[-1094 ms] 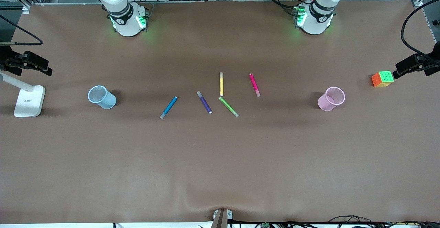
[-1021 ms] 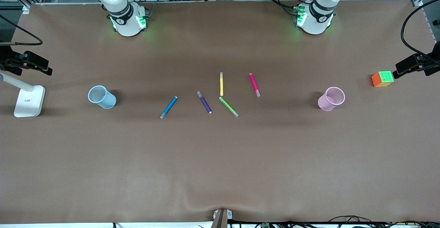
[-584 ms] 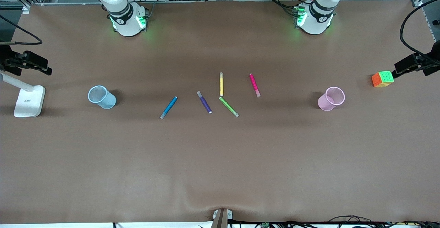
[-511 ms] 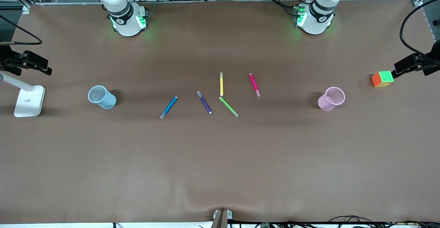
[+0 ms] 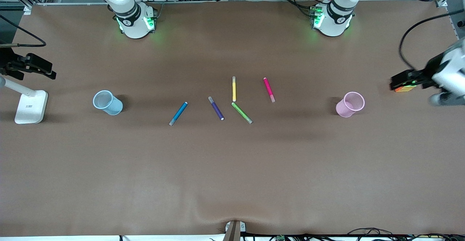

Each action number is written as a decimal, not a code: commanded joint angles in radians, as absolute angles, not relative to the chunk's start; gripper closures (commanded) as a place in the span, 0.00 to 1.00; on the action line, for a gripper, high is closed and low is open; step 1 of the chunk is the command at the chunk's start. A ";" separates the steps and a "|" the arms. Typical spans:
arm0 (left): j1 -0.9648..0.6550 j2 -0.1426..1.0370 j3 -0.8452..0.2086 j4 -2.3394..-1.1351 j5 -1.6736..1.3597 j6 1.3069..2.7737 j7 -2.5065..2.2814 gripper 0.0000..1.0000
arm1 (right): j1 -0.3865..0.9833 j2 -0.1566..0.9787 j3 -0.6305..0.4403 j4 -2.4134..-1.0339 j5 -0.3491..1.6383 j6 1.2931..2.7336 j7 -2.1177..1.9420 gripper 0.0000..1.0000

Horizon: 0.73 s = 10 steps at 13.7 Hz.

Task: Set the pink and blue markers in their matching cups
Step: 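Move the left gripper toward the pink marker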

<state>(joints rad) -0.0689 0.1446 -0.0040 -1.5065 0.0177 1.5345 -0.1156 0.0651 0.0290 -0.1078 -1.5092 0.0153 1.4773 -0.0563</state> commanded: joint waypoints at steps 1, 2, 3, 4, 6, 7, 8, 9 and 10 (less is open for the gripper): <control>-0.078 0.189 -0.029 -1.488 -0.008 1.535 -0.144 0.00 | 0.066 0.018 -0.103 -1.506 0.018 1.466 -0.061 0.00; -0.078 0.211 -0.038 -1.486 -0.058 1.546 -0.159 0.00 | 0.069 0.018 -0.103 -1.506 0.018 1.468 -0.058 0.00; -0.078 0.231 -0.040 -1.486 -0.122 1.551 -0.191 0.00 | 0.078 0.018 -0.103 -1.506 0.018 1.468 -0.055 0.00; -0.078 0.251 -0.040 -1.486 -0.152 1.554 -0.228 0.00 | 0.086 0.020 -0.103 -1.506 0.018 1.468 -0.052 0.00; -0.139 0.297 -0.038 -1.486 -0.141 1.574 -0.317 0.00 | 0.095 0.023 -0.103 -1.506 0.020 1.479 -0.052 0.00; -0.161 0.317 -0.040 -1.486 -0.132 1.595 -0.363 0.00 | 0.101 0.025 -0.103 -1.505 0.020 1.480 -0.052 0.00; -0.166 0.328 -0.041 -1.488 -0.130 1.627 -0.391 0.00 | 0.106 0.025 -0.103 -1.506 0.020 1.483 -0.051 0.00; -0.178 0.339 -0.041 -1.491 -0.129 1.634 -0.411 0.00 | 0.113 0.025 -0.103 -1.505 0.021 1.483 -0.051 0.00; -0.201 0.354 -0.041 -1.488 -0.132 1.635 -0.420 0.00 | 0.118 0.028 -0.103 -1.505 0.021 1.485 -0.051 0.00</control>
<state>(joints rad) -0.1745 0.3350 -0.0471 -1.5055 -0.1295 1.6303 -0.3880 0.1053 0.0292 -0.1006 -1.5092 0.0166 1.4824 -0.0559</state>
